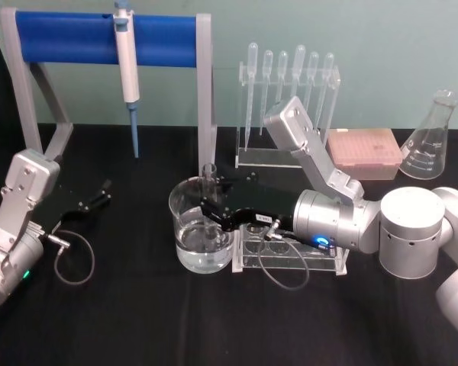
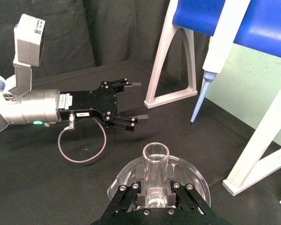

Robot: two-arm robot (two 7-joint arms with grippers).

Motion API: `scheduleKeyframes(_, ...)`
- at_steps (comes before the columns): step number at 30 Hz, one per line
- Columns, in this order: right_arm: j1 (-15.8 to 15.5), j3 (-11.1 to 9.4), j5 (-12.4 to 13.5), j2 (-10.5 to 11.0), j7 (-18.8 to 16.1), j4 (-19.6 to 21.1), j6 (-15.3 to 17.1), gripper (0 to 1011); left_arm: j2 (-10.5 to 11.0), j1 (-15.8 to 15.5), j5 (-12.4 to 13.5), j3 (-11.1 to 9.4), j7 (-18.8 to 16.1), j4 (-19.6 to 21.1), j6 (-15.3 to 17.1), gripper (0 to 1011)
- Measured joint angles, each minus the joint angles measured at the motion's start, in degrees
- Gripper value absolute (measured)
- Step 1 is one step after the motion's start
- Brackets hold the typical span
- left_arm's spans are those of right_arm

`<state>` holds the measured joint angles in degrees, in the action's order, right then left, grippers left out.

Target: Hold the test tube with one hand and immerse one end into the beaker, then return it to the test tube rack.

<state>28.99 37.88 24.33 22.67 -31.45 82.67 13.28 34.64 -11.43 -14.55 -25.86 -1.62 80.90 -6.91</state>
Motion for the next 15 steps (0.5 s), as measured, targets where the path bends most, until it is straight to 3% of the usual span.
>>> scheduleKeyframes(15,0.07,0.02,0.04,0.06,-0.01,0.01,0.0,227,0.0,0.0,0.0,0.0,0.0,0.0,0.0,1000)
